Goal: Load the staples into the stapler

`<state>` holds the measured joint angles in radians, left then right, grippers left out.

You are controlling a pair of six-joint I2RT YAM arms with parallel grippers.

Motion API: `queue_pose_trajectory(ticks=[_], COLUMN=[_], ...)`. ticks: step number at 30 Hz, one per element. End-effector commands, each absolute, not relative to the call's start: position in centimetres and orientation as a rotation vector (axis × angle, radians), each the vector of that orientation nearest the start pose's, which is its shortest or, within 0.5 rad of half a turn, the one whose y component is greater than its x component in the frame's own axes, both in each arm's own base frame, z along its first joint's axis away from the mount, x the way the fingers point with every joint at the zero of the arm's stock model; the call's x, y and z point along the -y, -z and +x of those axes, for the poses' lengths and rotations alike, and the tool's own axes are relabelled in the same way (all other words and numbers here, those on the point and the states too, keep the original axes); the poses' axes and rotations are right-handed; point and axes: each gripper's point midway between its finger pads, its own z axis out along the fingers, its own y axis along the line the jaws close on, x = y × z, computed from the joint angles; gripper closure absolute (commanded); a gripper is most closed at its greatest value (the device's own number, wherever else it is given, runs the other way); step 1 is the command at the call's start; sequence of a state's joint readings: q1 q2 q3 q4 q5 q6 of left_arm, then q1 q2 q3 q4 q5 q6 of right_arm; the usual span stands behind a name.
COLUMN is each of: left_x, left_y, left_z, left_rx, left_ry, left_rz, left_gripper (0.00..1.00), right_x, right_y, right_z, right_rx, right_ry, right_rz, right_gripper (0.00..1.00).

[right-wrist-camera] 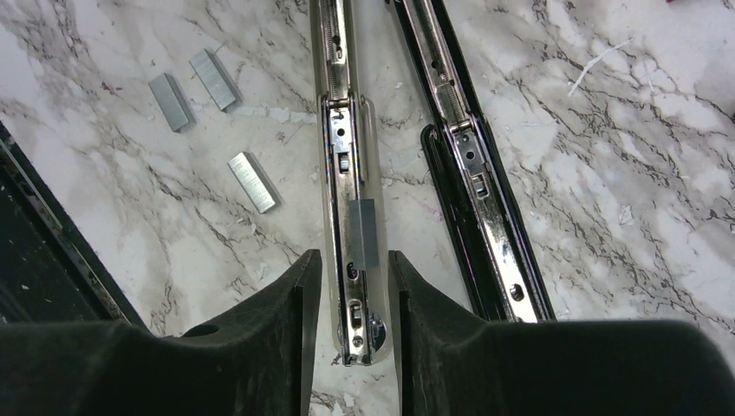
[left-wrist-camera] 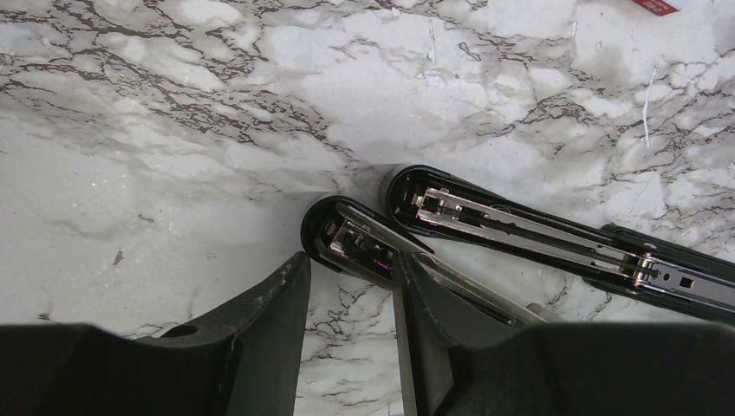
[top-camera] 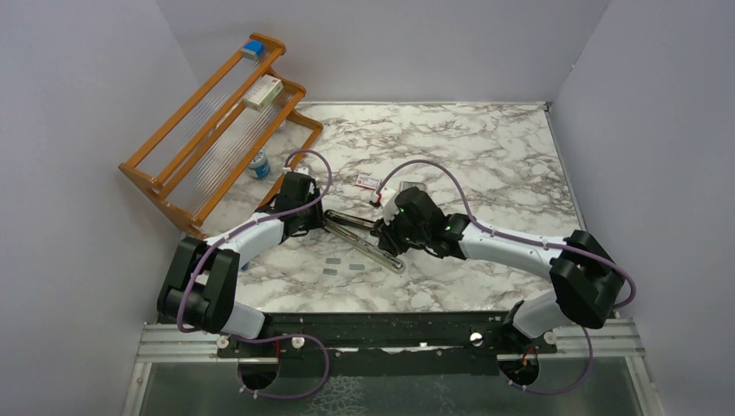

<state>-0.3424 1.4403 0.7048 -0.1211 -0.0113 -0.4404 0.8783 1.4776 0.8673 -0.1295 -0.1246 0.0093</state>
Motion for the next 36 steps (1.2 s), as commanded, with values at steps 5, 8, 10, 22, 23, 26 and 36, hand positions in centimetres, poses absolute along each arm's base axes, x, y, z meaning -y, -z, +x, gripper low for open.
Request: queue_pose_trajectory(ticks=[5,8,10,22,23,26,36], left_x=[12.7,12.7,12.8,12.8,12.8,12.8,12.8], left_y=[-2.8,-2.7,-2.8,-2.8,-2.8,-2.9,-2.8], left_z=[30.5,30.5,30.5,30.6,30.6,30.6,30.5], left_rx=[-2.529,-2.530,-2.529,-2.528,-2.529,-2.526,-2.529], left_ry=[0.316,0.318,0.320,0.323,0.323,0.326,0.324], left_rz=[-0.106,-0.106,-0.105,-0.102,-0.102,-0.102,-0.103], left_gripper=[0.58,0.58,0.58,0.58,0.58,0.58,0.58], right_x=[-31.8,-31.4,-30.9,-30.6,-30.6,-30.7,-30.4], right_y=[-9.5,-8.6,-8.2,-6.3,-6.3,-6.2,-5.2], right_z=[25.1,24.9,24.9,23.3,23.2,23.4,23.8], right_rx=[-2.146,-2.201,-2.234,-2.333,-2.330,-2.328,-2.350], right_ry=[-0.628,-0.667,-0.703,-0.996,-1.010,-1.022,-0.990], right_rz=[-0.951,-0.920,-0.862,-0.588,-0.575,-0.560,-0.574], right_gripper=[0.66,0.62,0.59,0.53,0.53,0.53,0.54])
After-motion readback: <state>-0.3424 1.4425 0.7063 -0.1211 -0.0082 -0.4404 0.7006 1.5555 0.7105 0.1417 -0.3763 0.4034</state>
